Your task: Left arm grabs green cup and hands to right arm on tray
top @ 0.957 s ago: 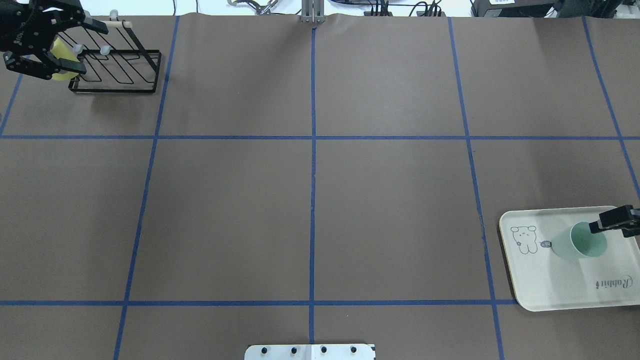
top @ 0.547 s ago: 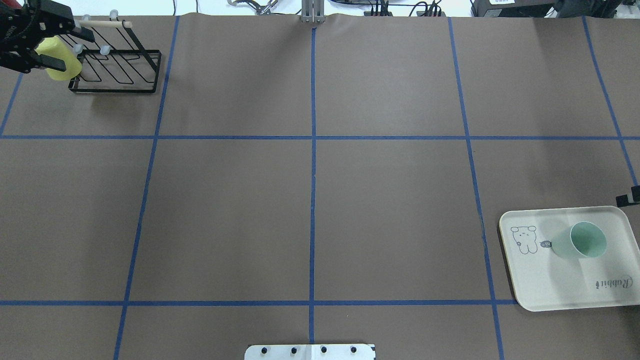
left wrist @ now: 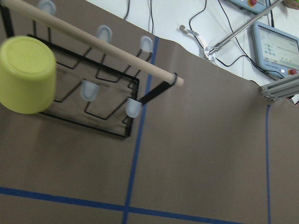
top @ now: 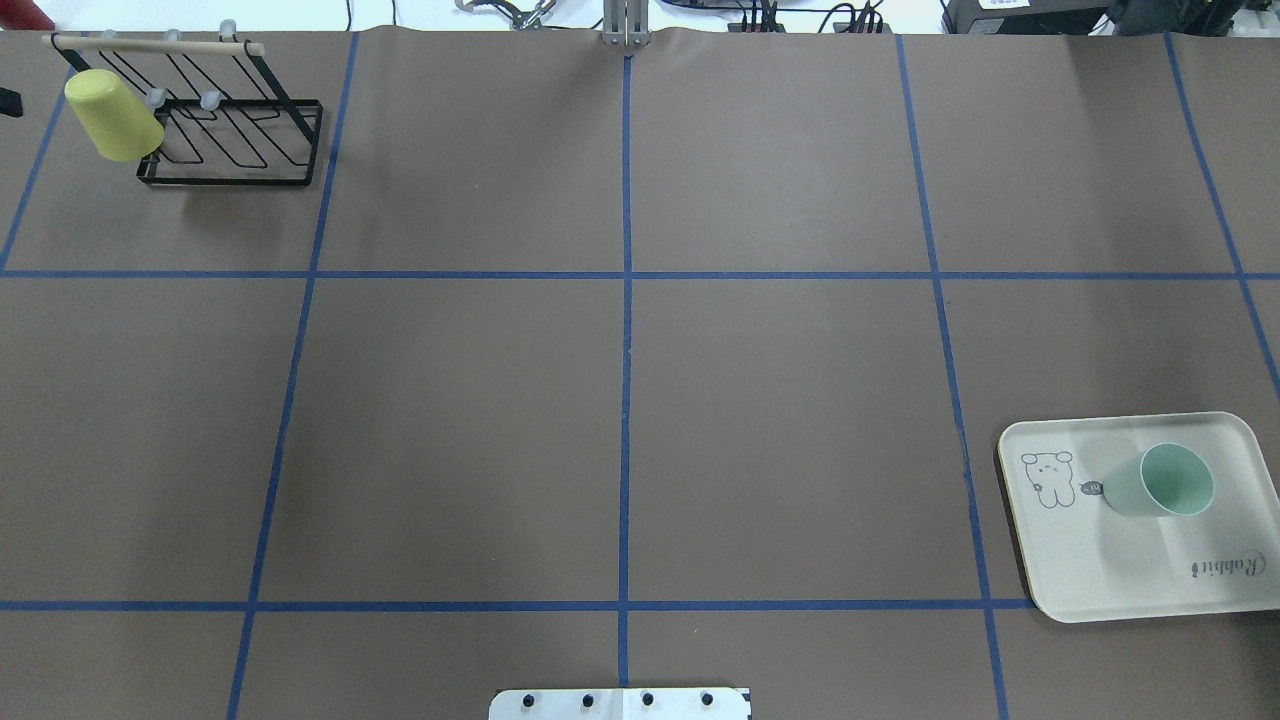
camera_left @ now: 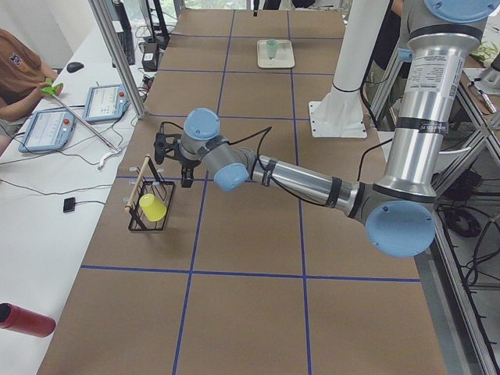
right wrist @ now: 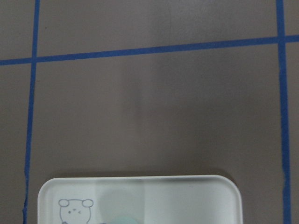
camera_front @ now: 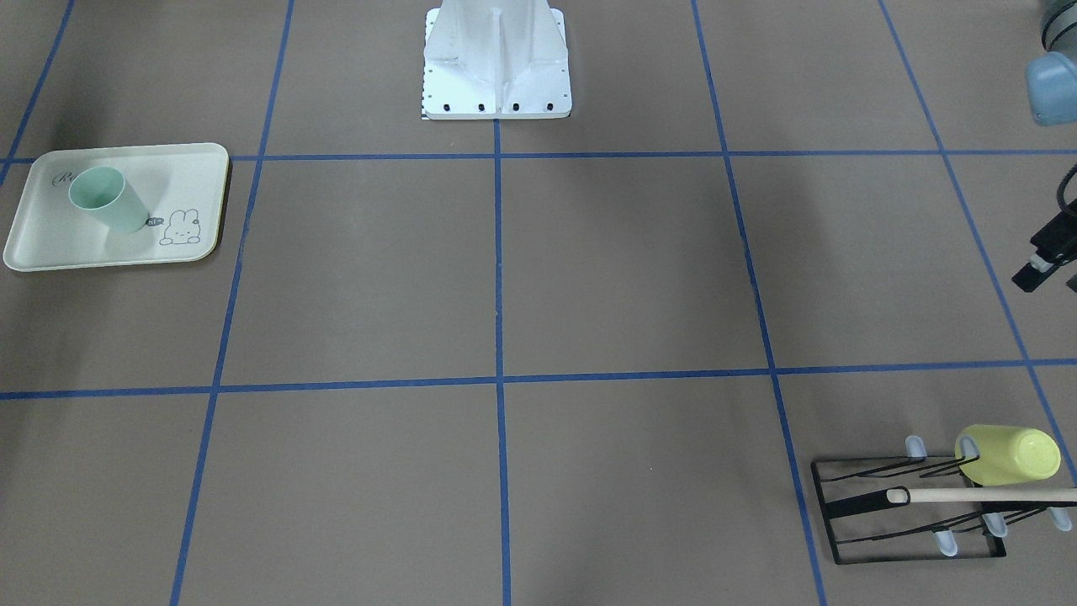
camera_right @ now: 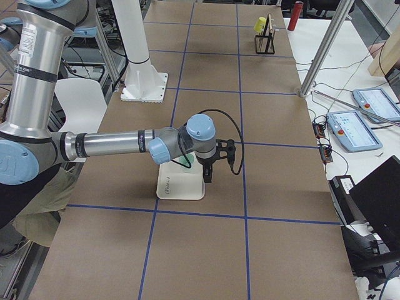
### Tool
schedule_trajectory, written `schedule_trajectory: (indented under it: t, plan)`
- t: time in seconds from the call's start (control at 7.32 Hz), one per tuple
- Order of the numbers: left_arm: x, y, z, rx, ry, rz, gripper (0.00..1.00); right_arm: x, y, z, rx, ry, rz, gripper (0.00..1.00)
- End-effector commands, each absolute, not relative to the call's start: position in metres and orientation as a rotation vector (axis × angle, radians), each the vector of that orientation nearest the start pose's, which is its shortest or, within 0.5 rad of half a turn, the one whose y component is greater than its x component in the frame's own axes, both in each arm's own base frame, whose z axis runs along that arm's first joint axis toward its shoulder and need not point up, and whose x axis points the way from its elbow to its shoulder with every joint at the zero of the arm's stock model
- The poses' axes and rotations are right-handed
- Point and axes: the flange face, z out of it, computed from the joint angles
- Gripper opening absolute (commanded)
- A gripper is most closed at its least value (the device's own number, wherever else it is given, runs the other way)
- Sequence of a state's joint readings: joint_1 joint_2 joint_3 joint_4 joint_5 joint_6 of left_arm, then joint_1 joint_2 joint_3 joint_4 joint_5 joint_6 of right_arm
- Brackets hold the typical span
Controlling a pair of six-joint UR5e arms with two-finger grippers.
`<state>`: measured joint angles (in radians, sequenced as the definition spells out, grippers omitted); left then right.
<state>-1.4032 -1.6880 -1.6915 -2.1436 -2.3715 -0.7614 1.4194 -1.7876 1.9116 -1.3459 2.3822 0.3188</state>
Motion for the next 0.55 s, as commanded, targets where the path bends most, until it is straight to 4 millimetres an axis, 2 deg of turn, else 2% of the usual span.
schedule_trajectory:
  t: [0.0, 0.14, 0.41]
  plan:
    - [-0.039, -0.544, 0.516, 0.368, 0.841, -0.003, 1.00, 0.025, -0.450, 0.542, 0.160, -0.774, -0.005, 1.00]
    - [-0.058, -0.542, 0.529, 0.346, 0.776, 0.062, 1.00, 0.026, -0.457, 0.539, 0.162, -0.766, -0.003, 1.00]
    - [-0.076, -0.537, 0.551, 0.274, 0.678, 0.146, 1.00, 0.033, -0.456, 0.541, 0.160, -0.761, 0.004, 1.00]
